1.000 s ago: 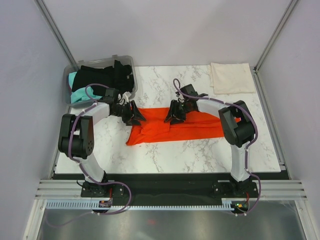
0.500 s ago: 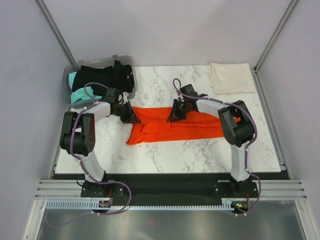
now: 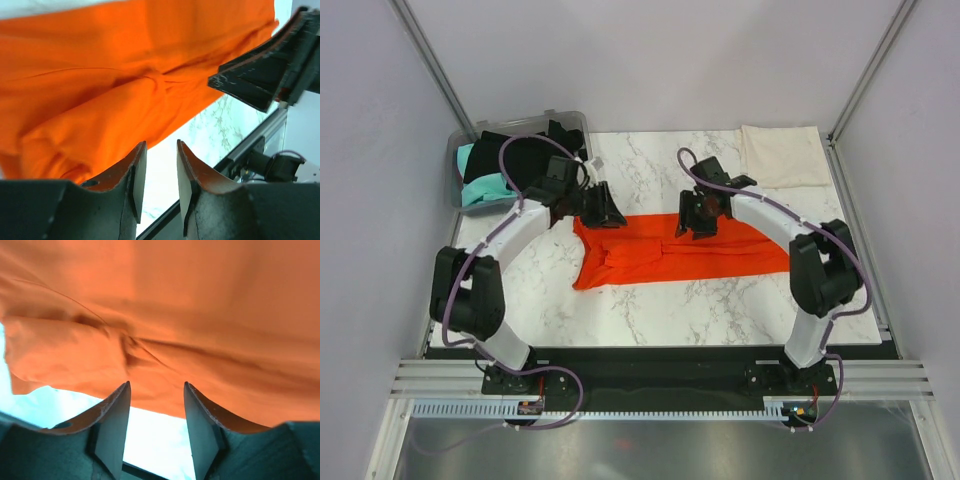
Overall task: Fold and stack the t-shirts
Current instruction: Fold the tshirt
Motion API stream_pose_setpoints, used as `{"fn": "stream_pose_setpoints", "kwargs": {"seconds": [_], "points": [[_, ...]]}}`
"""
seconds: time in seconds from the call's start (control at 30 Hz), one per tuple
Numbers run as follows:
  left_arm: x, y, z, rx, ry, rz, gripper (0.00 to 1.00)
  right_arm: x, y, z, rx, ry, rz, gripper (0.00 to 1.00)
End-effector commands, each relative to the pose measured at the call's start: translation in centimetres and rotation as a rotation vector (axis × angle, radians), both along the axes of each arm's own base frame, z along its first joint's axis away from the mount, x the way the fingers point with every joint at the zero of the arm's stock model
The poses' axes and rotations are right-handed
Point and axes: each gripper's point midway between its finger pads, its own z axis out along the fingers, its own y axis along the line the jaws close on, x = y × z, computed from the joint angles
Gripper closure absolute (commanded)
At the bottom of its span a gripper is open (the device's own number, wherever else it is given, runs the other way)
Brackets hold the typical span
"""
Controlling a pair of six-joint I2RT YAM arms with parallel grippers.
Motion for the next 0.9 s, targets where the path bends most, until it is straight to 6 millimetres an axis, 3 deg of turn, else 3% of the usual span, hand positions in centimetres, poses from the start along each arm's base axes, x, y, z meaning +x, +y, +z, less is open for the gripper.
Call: {"fn": "stream_pose_setpoints", "kwargs": {"seconds": [0.0,0.1,0.2,0.4,0.77,0.87], "points": [[-0.6,-3.5,-0.8,-0.011,0.016,-0.125,0.63,-2.8,-6.1,0.3,-0.239,-0.023,-0.050,0.43],[-1.0,-5.6,-2.3,-0.010,0.064,-0.170,0.63,-4.7,-7.9,-1.7,-0.290,0.023,-0.080,0.41],[-1.5,-6.2,-4.2,0.011,0.101,-0.189,0.64,-4.6,-9.0,-2.9,-0.329,0.006,-0.120,0.40],[-2.5,-6.3,-6.0,0.032,0.140,-0.204,0.64,-3.5,-10.2,-3.7,-0.382,-0.008,-0.155,0.41],[-3.1,-6.0,-4.2,0.026,0.104,-0.203,0.65,1.1,-12.0,-4.8,-0.413,-0.031,-0.188,0.41],[-3.3,-5.9,-3.8,0.026,0.100,-0.202,0.65,2.1,-11.9,-4.1,-0.408,-0.047,-0.182,0.41]]}}
